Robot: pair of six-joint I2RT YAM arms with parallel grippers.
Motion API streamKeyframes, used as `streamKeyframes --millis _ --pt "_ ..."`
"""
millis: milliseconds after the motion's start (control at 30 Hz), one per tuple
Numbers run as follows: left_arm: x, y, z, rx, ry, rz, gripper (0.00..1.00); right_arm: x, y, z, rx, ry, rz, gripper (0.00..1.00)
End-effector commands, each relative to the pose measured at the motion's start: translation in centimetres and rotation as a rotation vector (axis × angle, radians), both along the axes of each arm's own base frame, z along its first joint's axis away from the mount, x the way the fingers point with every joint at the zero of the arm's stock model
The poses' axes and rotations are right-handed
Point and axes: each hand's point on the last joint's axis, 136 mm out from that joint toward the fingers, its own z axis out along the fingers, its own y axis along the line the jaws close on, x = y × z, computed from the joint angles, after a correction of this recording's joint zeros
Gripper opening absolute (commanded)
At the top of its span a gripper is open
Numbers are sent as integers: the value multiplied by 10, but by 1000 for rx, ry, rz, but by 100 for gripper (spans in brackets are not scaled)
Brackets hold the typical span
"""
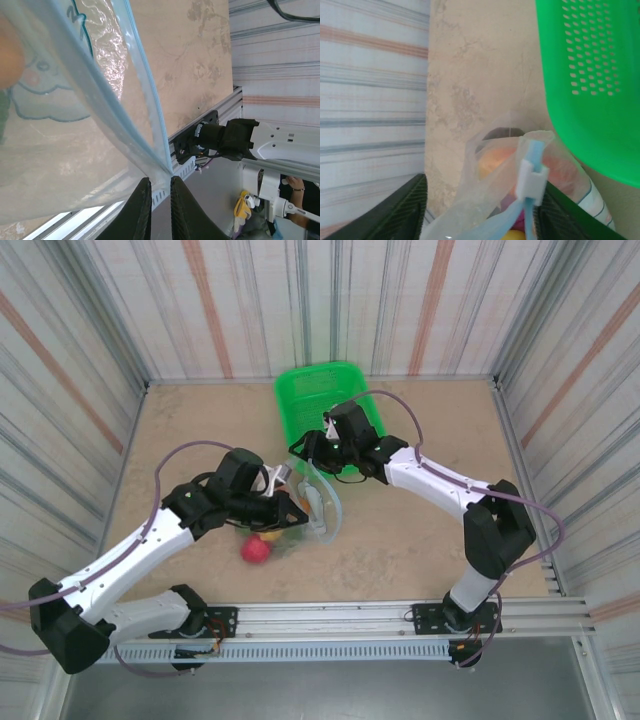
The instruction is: Place the food in the zip-top bag and seal the zipper
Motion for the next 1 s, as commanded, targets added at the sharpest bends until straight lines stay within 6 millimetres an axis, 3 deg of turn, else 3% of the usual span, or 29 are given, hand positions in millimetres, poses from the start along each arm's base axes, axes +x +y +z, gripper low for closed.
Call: streamKeyframes --millis 0,167,300,533,733,800,967 --pt "0 11 10 30 -64 18 16 1 -1 3 -23 -5 4 48" --pt "0 31 38 72 -173 45 17 -1 -8 -5 -72 -14 30 33" --pt "1 49 63 71 -241 80 19 -2 -11 9 -94 -69 98 21" --pt "16 91 95 76 -315 234 21 -14 -8 72 -124 -275 280 0" --pt "38 135 103 156 -389 443 24 -34 -5 127 -191 -449 459 0" --pt "44 144 108 152 -435 494 26 -40 -5 137 -196 -479 506 0" --pt "55 148 125 122 -589 526 28 -59 -5 163 -175 -521 617 1"
